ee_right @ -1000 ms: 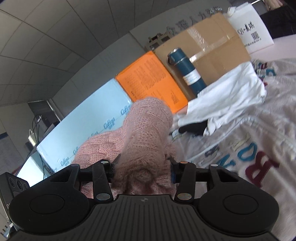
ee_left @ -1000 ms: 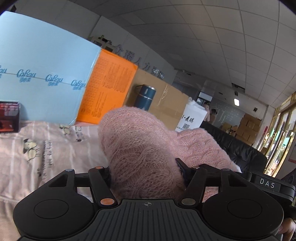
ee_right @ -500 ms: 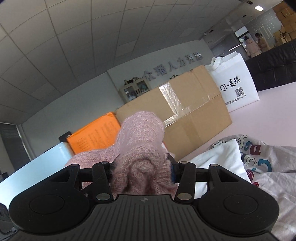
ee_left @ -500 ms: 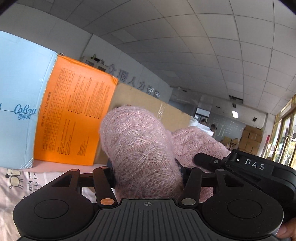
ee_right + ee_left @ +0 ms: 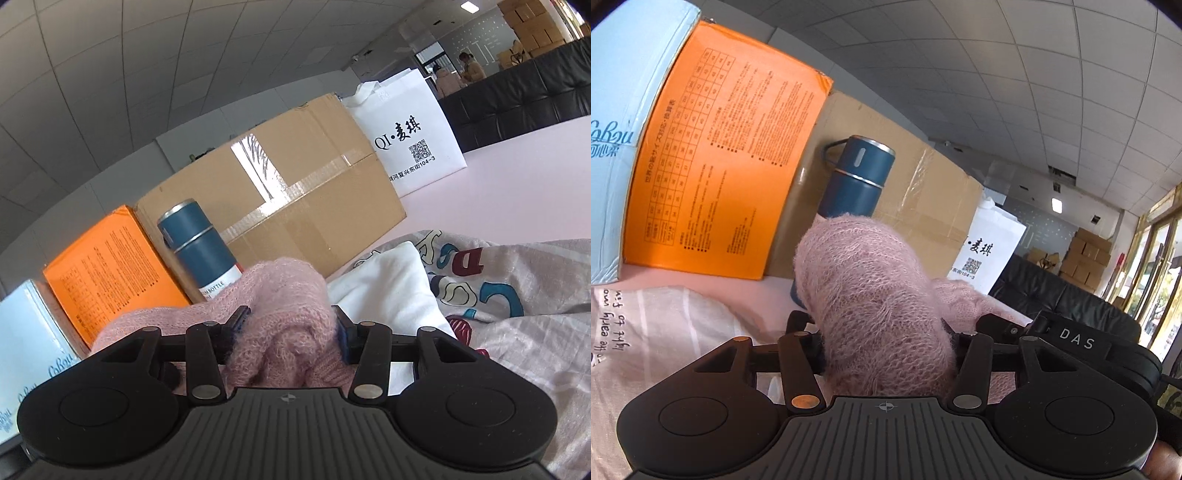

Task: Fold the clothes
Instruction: 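Lift the cardigan with both grippers and carry it onto the white shirt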

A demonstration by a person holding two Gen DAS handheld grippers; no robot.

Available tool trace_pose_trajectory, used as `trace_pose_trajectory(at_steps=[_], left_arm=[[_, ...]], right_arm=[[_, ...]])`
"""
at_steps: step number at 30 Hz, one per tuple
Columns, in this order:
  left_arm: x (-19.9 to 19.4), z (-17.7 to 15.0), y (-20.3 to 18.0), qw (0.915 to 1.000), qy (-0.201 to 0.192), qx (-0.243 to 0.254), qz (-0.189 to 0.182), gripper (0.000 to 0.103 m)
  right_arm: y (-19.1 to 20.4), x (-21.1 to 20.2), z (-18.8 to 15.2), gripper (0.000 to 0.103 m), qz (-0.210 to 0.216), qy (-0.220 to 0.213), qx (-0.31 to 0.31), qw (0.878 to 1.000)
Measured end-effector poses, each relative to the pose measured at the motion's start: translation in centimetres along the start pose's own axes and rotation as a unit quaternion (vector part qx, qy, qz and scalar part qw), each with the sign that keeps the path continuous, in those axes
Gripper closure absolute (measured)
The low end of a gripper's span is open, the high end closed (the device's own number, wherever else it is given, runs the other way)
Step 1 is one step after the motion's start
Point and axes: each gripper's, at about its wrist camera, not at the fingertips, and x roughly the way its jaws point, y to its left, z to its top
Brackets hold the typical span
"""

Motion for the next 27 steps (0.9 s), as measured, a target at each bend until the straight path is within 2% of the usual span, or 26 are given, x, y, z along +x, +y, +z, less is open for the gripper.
trace_pose_trajectory(at_steps=[5, 11, 18, 22, 27], left_arm=[[0.7, -0.2, 1.1, 0.9996, 0.018, -0.022, 0.001, 0.049], [1.1, -0.6, 1.6, 0.9991, 0.031, -0.027, 0.010, 0.044], [1.0, -0.9, 1.7, 0.9991, 0.032, -0.024, 0.017, 0.039], [-0.2, -1.0, 0.5, 0.9992, 0.003, 0.017, 0.037, 0.037], [-0.4, -0.9, 0.1, 0.9965, 0.004, 0.035, 0.075, 0.026]], right_arm=[[-0.2, 1.1, -0.6, 0.057, -0.026, 0.030, -0.006, 0.999], [-0.8, 2.2, -1.0, 0.051, -0.043, 0.057, 0.001, 0.997], [-1.0, 2.5, -1.3, 0.048, -0.051, 0.066, -0.002, 0.997], [-0.9, 2.6, -1.5, 0.046, -0.056, 0.067, -0.010, 0.996], [-0.8, 2.7, -1.6, 0.040, -0.059, 0.069, -0.016, 0.996]])
